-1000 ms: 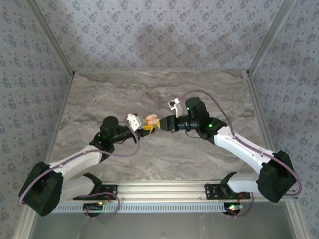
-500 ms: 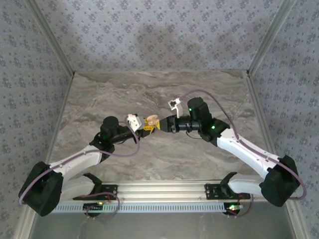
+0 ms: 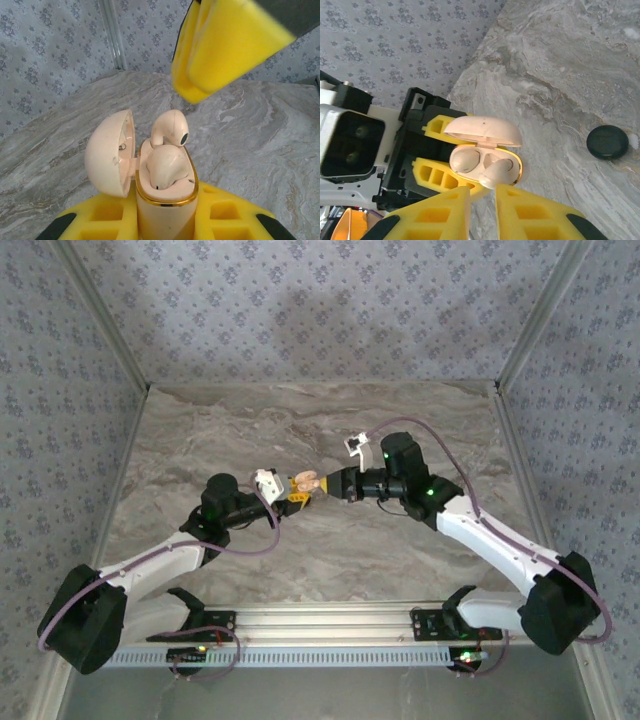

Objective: Insert wireless bluetooth earbuds into charging case

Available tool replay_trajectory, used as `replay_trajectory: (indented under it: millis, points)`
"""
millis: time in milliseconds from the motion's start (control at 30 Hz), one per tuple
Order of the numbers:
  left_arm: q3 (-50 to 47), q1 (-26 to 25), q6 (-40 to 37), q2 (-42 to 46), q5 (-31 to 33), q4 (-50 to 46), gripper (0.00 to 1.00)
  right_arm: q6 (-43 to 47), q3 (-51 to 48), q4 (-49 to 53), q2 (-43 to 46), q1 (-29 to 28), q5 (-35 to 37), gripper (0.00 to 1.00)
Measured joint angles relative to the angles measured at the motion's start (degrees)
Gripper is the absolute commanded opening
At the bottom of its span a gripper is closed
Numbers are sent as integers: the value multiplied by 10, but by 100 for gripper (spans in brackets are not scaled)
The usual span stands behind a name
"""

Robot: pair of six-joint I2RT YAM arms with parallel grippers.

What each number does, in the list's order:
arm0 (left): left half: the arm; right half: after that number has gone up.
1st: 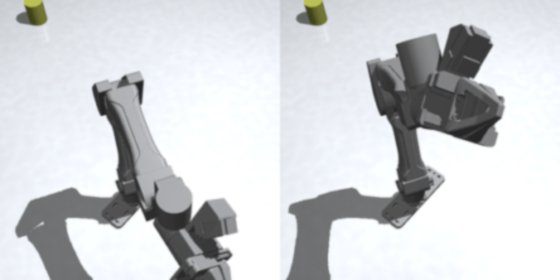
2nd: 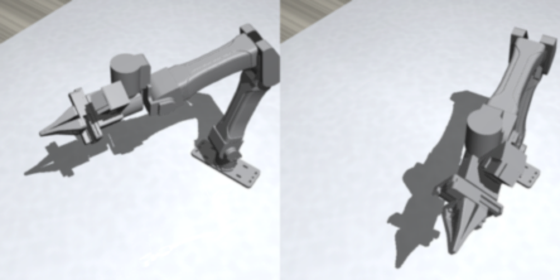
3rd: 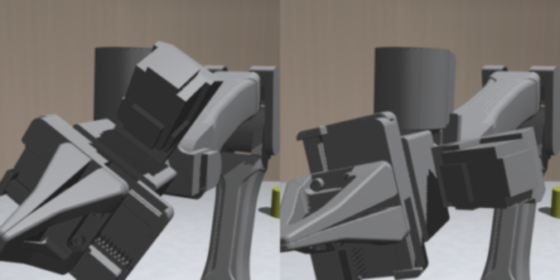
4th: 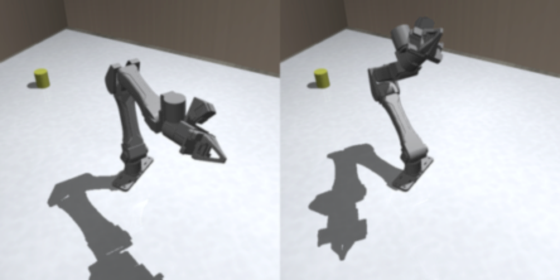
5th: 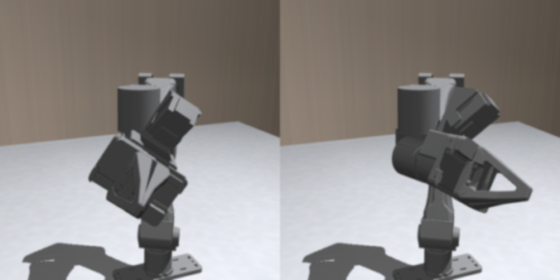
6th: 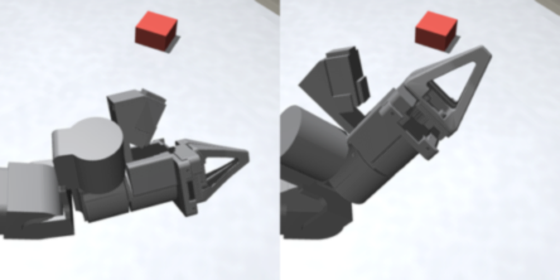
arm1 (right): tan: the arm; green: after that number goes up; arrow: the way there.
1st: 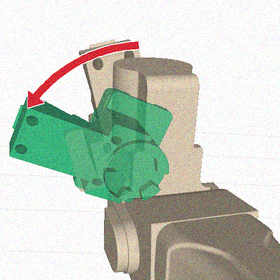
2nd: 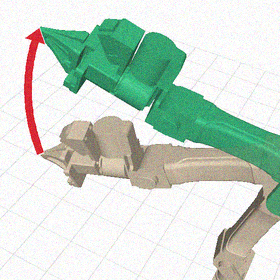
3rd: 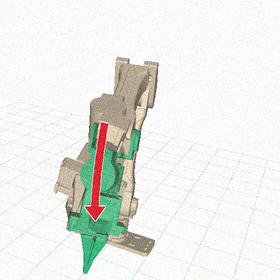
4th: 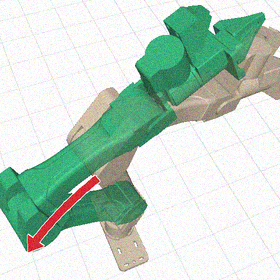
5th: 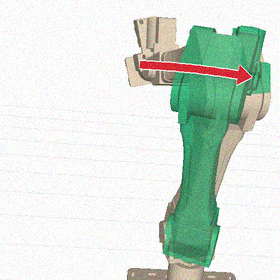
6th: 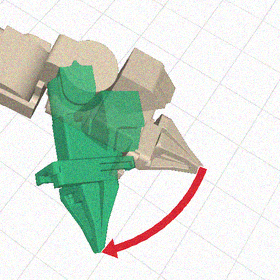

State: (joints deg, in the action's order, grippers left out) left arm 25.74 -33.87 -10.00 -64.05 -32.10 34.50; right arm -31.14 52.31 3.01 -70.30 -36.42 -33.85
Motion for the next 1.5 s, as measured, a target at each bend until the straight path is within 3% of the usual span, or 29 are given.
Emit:
replay_trajectory:
  millis: [567, 633, 833, 1000, 1333, 1500]
  points:
    - [0, 0, 0, 0, 0, -2, 1, 0, 12, -19, -40, -16, -14, 19]
    - [0, 0, 0, 0, 0, -3, 1, 0, 12, -19, -39, -16, -14, 23]
    - [0, 0, 0, 0, -16, 0, 1, 10, 12, -8, -7, -7, -7, 50]
    - [0, 0, 7, 0, -49, 6, 1, 24, 12, -12, 30, 22, -6, 60]
    - [7, 0, 20, 0, -92, 17, 2, 36, 42, -12, -53, 21, -61, 61]
    - [8, 0, 21, 0, -92, 17, 1, 35, 50, -34, -64, 9, -96, 55]
